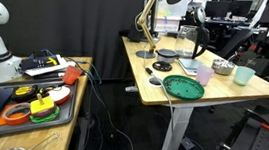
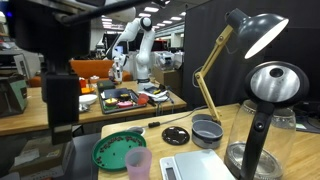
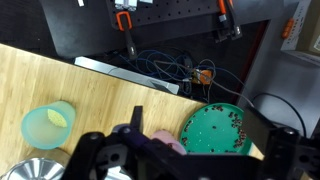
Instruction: Move the cup to the left
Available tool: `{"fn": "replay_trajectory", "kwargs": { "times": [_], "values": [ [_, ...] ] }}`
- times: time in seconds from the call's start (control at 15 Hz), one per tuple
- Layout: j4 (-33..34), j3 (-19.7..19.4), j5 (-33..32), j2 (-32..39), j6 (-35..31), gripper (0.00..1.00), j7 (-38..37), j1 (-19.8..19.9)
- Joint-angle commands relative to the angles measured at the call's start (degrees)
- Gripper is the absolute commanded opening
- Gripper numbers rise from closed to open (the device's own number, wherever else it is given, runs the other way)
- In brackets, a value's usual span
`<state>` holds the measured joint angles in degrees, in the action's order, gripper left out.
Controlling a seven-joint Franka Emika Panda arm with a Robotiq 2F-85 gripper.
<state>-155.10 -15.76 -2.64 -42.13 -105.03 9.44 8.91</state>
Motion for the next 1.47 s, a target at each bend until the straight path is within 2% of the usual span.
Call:
{"fn": "replay_trajectory", "kwargs": {
  "times": [0.0, 0.13, 0.47, 0.67, 0.73, 1.4],
  "values": [
    [0.38, 0.58, 1.24, 0.51, -0.28, 1.00, 0.07, 0.82],
    [1.25, -0.41, 3.88, 0.85, -0.79, 1.00, -0.18, 0.58],
    [4.80, -4.36, 15.57, 1.16, -3.22, 1.00, -1.43, 1.36],
    [6.87, -4.25, 19.31, 2.53, -9.01, 1.00, -5.57, 3.17],
    [5.85, -4.17, 17.58, 0.90, -6.65, 1.00, -3.00, 2.87],
    [6.33, -4.12, 18.61, 1.86, -8.37, 1.00, -4.84, 3.29]
  ]
}}
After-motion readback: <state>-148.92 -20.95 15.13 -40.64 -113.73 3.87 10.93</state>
